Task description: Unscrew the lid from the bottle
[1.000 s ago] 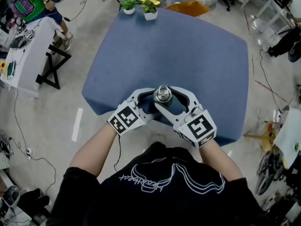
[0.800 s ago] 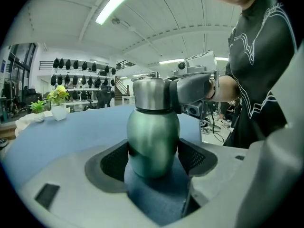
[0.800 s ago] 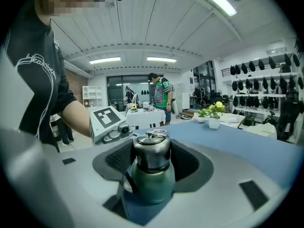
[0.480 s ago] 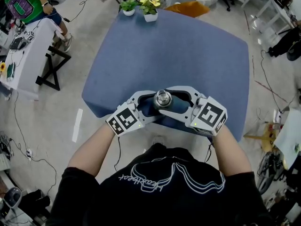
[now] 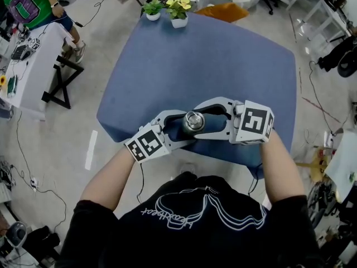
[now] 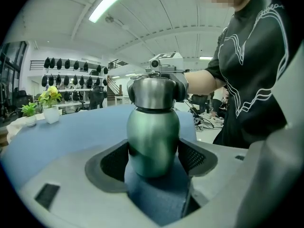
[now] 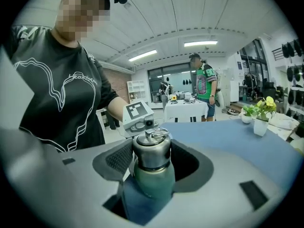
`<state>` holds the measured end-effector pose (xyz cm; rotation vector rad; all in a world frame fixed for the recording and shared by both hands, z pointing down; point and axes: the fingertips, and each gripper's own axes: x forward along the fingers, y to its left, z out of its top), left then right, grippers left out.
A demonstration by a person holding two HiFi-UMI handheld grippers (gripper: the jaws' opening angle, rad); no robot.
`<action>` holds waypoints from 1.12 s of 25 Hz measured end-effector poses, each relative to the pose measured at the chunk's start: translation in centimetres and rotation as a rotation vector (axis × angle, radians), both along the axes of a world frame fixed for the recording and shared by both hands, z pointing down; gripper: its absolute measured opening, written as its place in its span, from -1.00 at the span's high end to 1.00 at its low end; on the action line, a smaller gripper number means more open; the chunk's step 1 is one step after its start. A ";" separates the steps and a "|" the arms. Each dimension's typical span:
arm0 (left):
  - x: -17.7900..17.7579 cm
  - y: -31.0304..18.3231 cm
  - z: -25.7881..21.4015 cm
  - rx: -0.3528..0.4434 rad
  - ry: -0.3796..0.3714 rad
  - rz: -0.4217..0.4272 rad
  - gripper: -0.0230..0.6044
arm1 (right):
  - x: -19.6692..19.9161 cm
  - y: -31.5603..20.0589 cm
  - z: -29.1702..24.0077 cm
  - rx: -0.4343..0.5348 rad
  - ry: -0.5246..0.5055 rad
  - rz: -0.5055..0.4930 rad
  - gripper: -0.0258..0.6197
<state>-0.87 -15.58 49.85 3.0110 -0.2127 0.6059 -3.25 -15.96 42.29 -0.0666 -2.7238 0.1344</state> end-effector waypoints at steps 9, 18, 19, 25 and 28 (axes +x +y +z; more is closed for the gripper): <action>0.0 -0.1 -0.1 0.004 0.003 -0.004 -0.08 | 0.1 -0.3 -0.1 0.015 0.019 0.046 0.09; -0.1 0.0 0.0 0.004 -0.007 -0.045 -0.08 | 0.6 -0.6 -1.2 0.091 -0.065 0.394 -0.06; -0.1 -0.1 0.0 0.003 -0.008 -0.051 -0.08 | 0.7 -0.8 -1.2 0.098 -0.062 0.445 -0.07; -0.2 0.0 0.0 0.006 -0.005 -0.101 -0.08 | 0.5 -0.8 -1.0 0.101 -0.108 0.643 -0.04; -0.1 -0.2 0.0 0.008 -0.008 -0.127 -0.08 | 0.5 -1.1 -0.8 0.097 -0.118 0.702 -0.02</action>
